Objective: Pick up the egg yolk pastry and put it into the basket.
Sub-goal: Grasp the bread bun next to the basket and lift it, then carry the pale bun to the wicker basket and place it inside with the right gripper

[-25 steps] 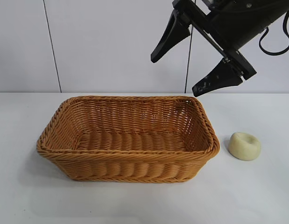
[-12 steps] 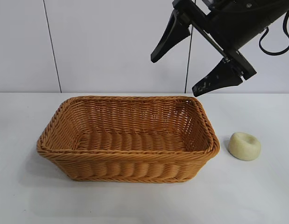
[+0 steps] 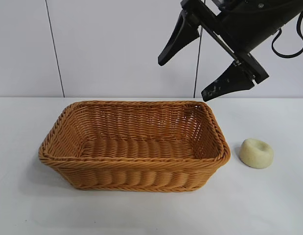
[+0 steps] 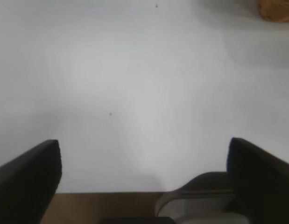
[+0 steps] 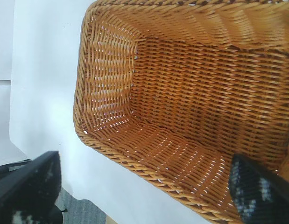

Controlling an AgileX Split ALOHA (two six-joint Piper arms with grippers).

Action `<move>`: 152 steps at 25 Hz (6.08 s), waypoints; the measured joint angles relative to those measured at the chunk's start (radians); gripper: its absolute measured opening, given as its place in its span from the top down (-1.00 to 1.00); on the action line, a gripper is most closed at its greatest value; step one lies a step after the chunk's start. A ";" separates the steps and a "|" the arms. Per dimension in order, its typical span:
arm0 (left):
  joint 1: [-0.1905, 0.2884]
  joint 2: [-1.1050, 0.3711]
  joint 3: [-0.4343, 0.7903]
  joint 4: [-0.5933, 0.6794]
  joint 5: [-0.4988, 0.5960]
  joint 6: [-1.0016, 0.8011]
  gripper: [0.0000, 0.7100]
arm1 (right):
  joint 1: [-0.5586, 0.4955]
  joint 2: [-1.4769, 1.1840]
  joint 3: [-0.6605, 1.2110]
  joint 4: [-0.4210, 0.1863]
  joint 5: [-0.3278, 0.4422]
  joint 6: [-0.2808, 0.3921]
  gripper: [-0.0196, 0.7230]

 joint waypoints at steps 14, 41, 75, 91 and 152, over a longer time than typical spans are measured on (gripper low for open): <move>0.000 -0.294 0.003 0.000 -0.002 0.005 -0.94 | 0.000 0.000 0.000 0.000 0.000 0.000 -0.92; 0.000 -0.411 0.003 0.000 -0.005 0.005 -0.94 | -0.188 0.018 -0.137 -0.635 0.135 0.353 -0.92; 0.000 -0.411 0.003 0.000 -0.005 0.005 -0.94 | -0.151 0.414 -0.140 -0.634 -0.068 0.392 -0.76; 0.000 -0.411 0.003 0.000 -0.005 0.005 -0.94 | -0.151 0.371 -0.154 -0.661 -0.002 0.398 0.82; 0.000 -0.411 0.003 0.000 -0.005 0.006 -0.94 | 0.399 0.494 -0.457 -0.610 -0.027 0.454 -0.22</move>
